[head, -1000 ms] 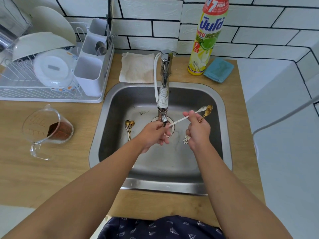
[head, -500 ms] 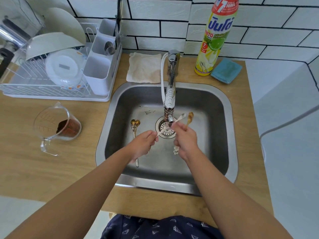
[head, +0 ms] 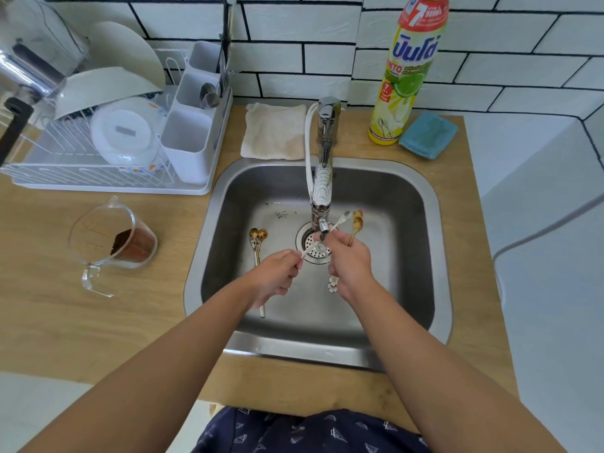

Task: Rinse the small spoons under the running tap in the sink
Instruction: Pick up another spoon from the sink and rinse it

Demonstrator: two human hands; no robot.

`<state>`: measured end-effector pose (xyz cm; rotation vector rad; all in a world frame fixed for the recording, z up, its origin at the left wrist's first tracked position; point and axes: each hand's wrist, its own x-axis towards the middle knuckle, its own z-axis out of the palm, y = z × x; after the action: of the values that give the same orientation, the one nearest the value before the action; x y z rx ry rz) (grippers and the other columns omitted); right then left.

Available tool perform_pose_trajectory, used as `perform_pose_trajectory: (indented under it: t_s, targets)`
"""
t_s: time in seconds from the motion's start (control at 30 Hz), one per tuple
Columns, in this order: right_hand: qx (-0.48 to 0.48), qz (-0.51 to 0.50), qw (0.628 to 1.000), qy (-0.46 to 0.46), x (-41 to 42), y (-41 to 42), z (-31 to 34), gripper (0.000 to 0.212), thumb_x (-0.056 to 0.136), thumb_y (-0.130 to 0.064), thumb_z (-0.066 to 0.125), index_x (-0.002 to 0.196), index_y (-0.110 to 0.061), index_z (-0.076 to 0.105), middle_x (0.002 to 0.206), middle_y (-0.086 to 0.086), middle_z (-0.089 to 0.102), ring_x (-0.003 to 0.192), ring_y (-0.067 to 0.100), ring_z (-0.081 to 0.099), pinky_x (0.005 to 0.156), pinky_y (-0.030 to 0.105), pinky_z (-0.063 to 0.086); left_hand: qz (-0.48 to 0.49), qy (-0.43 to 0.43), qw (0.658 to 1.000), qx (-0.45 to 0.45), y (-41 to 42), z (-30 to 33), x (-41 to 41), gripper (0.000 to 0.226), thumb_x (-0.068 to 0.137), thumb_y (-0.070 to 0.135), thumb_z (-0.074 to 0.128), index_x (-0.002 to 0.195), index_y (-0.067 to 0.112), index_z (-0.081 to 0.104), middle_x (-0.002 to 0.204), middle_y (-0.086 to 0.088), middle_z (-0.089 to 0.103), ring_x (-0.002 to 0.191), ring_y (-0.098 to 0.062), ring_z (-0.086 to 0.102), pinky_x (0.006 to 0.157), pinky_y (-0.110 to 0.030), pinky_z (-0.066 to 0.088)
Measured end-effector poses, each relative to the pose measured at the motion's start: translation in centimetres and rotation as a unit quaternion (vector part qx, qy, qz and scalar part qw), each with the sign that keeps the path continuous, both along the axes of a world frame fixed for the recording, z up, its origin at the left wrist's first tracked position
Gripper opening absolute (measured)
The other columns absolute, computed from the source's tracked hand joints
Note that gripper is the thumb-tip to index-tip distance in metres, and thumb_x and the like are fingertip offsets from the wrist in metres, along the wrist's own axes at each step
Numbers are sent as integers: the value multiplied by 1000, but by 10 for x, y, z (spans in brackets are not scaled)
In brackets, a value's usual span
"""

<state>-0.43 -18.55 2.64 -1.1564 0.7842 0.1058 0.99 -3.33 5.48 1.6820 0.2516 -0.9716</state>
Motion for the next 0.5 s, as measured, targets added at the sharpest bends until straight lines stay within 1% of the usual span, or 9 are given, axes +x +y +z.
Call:
perform_pose_trajectory:
  t_s: [0.03,0.1,0.13,0.23,0.27,0.3,0.37,0.43,0.5]
  targets:
    - [-9,38,999,0,-6,6,-1,12,90,-19,78,90,-8,76,50,-15,57,37,4,25,35,18,22,-4,-7,1000,-2,-1,0,0,29,108,31,39,83,18,45,63,5,28,52,-10,18,49,-26,14]
    - [-15,79,997,-6,-12,9,-3,10,89,-21,79,85,-12,77,54,-14,59,36,2,28,35,17,24,-15,-19,1000,-5,-2,1,0,28,107,34,42,86,16,45,65,5,30,52,-10,20,50,-26,16]
    - [-10,69,998,-4,-11,7,-4,9,89,-20,79,83,-13,78,57,-12,61,36,3,27,36,18,23,-19,-23,1000,-4,-1,2,0,25,107,33,43,89,15,45,66,4,32,52,-9,22,50,-25,18]
    - [36,-11,999,4,-3,-3,-6,14,92,-17,76,78,-15,78,61,-6,64,40,6,21,40,22,18,-35,-41,999,11,-1,3,0,18,107,29,45,95,15,45,71,3,36,56,-11,25,52,-24,24]
    - [42,-15,999,4,-3,-3,-8,12,92,-16,76,80,-14,79,59,-7,62,40,6,21,41,23,17,-37,-51,998,18,-3,2,0,18,107,29,45,95,15,45,72,2,36,56,-11,26,53,-25,24]
    - [40,-2,999,6,-4,0,-7,8,91,-17,77,86,-11,79,54,-9,54,40,6,20,40,23,18,-38,-64,997,23,-4,2,0,18,107,29,45,94,16,45,72,2,37,57,-11,27,53,-26,25]
    - [26,51,998,10,-9,10,-8,17,88,-18,80,98,-6,76,49,-11,41,41,7,21,38,21,20,-41,-94,994,37,-4,0,-1,19,106,29,46,94,16,46,73,1,40,58,-12,30,54,-27,28]
    - [17,76,997,6,-10,13,-7,22,86,-17,82,103,-6,73,47,-14,45,40,6,22,36,20,21,-53,-128,989,55,0,-3,-2,22,105,33,47,94,14,48,73,0,43,61,-13,34,58,-30,31]
    - [26,29,999,12,-1,4,-5,19,89,-16,79,100,-2,73,48,-15,54,38,5,22,36,20,20,-69,-163,981,79,5,-4,-3,25,105,35,48,92,14,49,71,1,45,63,-14,38,61,-31,34]
